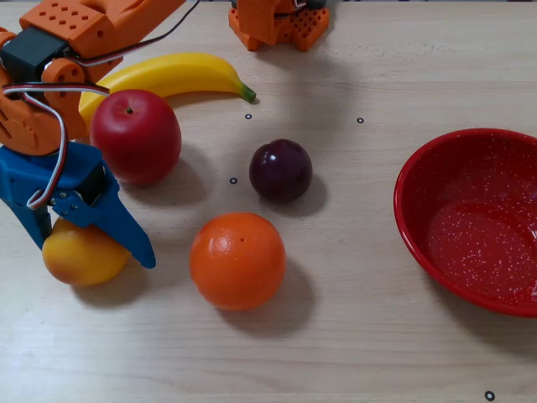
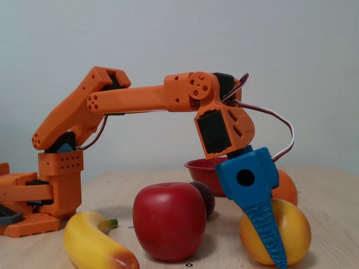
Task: Put peach in the red bowl.
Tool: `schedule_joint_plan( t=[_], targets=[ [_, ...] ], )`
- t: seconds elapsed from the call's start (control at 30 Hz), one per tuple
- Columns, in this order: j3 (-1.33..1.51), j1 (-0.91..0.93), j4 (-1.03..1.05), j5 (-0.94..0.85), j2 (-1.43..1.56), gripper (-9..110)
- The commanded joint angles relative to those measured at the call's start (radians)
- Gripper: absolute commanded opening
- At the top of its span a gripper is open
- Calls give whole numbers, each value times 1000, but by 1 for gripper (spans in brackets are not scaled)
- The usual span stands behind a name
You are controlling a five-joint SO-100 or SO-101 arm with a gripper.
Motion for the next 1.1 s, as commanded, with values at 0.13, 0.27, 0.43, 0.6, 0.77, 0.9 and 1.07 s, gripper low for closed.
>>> schedule_joint_plan(
  t=[0.13,0.27,0.43,0.6,0.77,0.9,1.07],
  targets=[
    [-75,-8,-25,5,94,43],
    [-77,-9,-25,6,94,42],
    [-77,-14,-23,8,94,41],
    [-78,-18,-21,11,97,39],
    [-78,-21,-20,12,98,38],
    [-78,-21,-17,9,98,37],
    [-78,-23,-12,6,97,36]
  ],
)
